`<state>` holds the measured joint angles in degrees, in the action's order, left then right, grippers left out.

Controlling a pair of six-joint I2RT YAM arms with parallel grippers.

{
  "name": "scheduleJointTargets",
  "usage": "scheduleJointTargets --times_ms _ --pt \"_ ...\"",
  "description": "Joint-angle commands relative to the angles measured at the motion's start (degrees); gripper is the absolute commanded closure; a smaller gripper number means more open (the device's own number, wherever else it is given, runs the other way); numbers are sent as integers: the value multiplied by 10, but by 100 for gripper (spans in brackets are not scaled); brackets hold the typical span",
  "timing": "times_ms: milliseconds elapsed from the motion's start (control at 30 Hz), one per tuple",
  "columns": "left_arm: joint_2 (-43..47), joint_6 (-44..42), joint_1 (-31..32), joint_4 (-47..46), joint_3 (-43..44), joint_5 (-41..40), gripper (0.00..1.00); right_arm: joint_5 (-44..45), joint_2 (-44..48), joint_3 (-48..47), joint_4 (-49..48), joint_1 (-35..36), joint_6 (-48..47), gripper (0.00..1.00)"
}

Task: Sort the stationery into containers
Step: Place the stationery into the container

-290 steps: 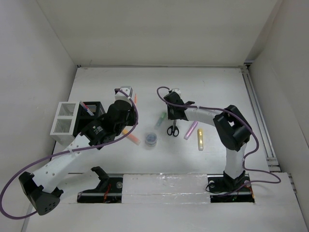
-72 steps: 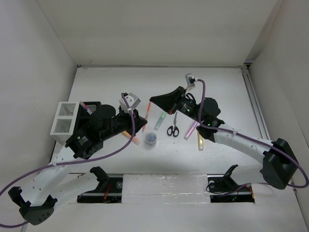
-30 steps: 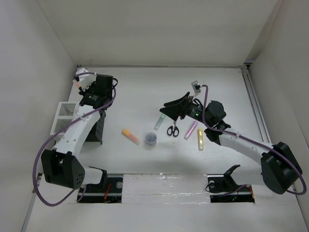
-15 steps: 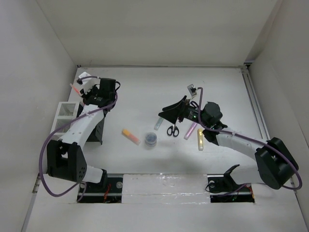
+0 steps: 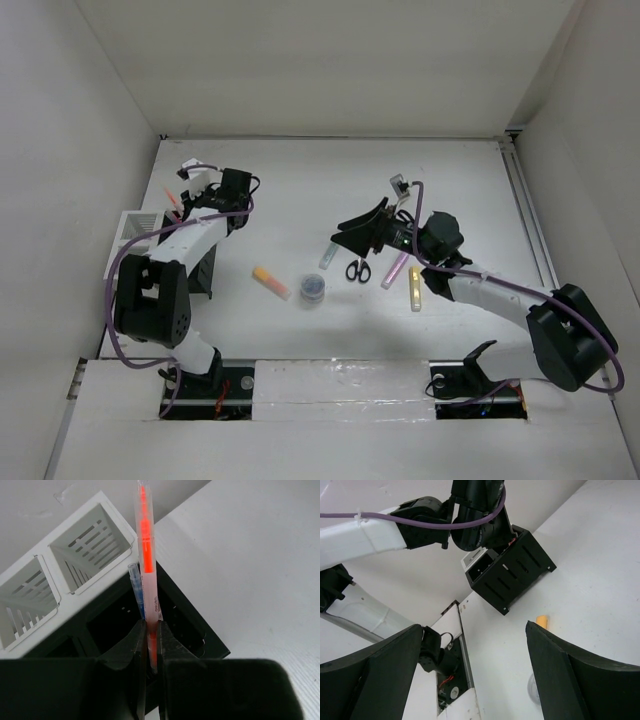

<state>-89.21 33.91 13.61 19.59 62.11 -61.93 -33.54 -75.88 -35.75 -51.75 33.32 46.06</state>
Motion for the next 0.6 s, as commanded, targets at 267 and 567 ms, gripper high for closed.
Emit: scheduleJointTargets --times_ms 267,567 --pt "0 27 -2 49 28 1 81 -24 4 2 -49 -8 -3 10" --pt "48 33 -2 57 36 8 45 -24 4 2 -54 -8 -3 10"
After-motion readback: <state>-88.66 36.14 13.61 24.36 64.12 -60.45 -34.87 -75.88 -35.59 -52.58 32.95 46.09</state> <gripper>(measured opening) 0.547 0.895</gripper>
